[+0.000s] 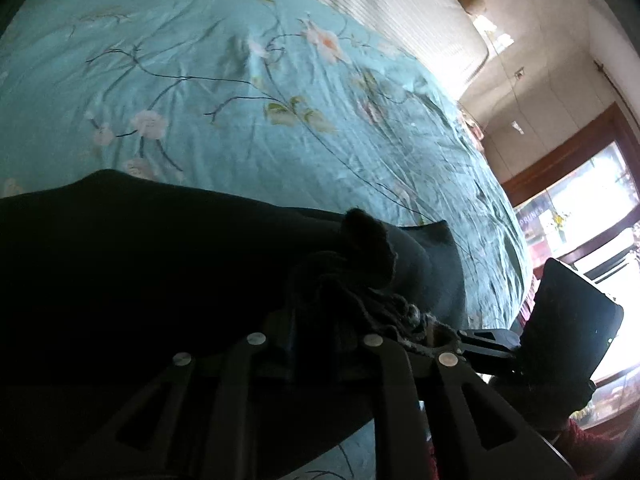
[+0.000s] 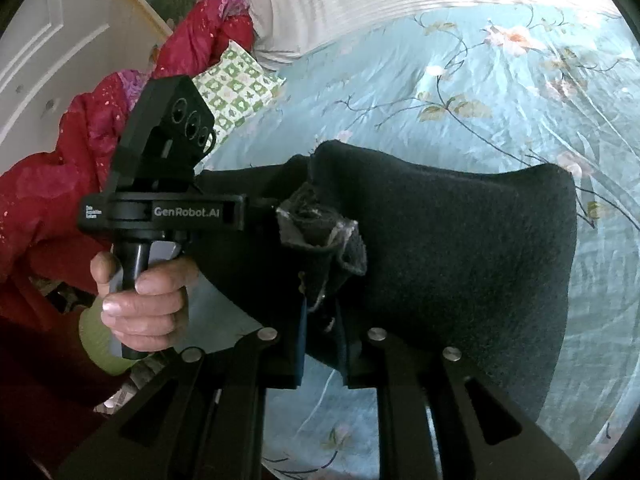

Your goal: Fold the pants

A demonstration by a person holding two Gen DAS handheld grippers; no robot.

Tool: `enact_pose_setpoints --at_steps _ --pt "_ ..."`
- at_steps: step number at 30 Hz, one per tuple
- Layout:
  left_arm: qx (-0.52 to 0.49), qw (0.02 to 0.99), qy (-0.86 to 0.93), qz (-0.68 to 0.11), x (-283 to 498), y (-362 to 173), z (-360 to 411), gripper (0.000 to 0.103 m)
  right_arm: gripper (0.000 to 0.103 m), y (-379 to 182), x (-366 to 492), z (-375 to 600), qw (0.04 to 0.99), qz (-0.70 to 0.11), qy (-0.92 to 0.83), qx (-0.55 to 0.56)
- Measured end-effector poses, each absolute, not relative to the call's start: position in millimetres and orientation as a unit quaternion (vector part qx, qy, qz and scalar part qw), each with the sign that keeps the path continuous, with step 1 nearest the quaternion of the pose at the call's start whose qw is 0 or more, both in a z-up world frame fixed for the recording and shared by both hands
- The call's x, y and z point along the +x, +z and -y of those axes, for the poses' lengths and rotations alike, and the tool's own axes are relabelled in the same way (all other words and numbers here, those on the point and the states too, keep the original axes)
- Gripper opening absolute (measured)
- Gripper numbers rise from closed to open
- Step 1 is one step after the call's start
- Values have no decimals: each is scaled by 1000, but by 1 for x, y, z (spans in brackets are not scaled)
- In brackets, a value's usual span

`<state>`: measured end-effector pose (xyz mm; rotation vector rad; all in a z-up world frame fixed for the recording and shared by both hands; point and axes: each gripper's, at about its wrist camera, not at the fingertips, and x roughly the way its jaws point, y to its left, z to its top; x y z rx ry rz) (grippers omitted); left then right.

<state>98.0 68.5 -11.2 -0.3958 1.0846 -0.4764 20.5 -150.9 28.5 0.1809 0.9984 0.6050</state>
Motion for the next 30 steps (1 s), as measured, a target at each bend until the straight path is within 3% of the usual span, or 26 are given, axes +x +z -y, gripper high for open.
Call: enact_pose_setpoints --at_steps 6,10,14,17,21,30 --pt "-204 817 -199 -501 91 -8 -86 15 18 23 26 151 820 -487 283 101" --pt "-227 821 -170 -495 82 -7 -105 16 35 24 25 145 812 -488 302 111" --pt "-254 826 -143 -483 67 -4 -127 25 35 24 25 131 806 -492 315 97" --pt "-260 833 -124 -472 55 3 -142 25 35 26 28 124 802 -493 324 95" --pt "-262 845 -87 -458 34 9 -159 39 35 31 32 112 797 -492 339 84" --pt "-306 845 -31 -437 -18 11 -211 40 35 47 51 69 785 -482 385 53"
